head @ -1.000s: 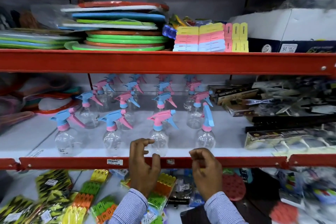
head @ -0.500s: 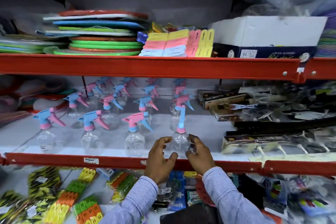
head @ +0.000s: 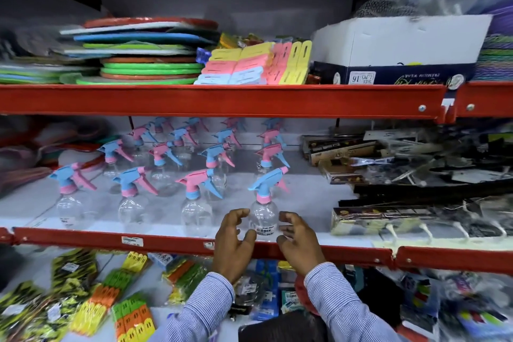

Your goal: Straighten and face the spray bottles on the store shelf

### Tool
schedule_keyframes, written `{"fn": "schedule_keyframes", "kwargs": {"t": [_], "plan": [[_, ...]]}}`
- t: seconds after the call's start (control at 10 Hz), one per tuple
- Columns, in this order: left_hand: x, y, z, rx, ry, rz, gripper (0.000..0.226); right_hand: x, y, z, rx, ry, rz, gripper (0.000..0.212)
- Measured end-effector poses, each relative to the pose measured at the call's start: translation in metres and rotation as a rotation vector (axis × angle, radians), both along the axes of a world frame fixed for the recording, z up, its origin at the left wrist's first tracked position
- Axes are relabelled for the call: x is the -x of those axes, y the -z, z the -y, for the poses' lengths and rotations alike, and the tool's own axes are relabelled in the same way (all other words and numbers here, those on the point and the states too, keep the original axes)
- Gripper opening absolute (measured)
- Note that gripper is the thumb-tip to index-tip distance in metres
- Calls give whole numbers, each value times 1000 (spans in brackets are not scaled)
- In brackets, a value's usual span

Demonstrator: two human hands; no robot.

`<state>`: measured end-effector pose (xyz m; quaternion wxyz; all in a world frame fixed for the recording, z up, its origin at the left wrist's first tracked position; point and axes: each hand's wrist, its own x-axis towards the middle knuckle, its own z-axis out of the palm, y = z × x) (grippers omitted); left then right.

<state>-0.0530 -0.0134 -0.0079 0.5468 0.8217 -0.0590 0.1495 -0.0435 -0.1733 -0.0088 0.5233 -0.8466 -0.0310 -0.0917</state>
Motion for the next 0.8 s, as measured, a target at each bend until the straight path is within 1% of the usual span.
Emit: {"fn": "schedule_keyframes", "kwargs": {"t": [0.2, 0.4, 0.6, 0.7, 0.8], "plan": [[-4, -4, -1, 5, 21, -33, 47, 1, -1, -2, -26, 31, -8, 37], [-7, -4, -3, -12, 43, -47, 43, 2, -2, -4, -4, 49, -21, 35], [-9, -1, -6, -43, 71, -63, 50, 3, -1, -6, 15, 49, -18, 36], [-8, 0, -7, -55, 69, -62, 58, 5, 0, -7, 25, 47, 5, 36], [-9, 4, -10, -26, 63, 3, 62, 12, 1, -8, 14, 159, 135, 36]]}}
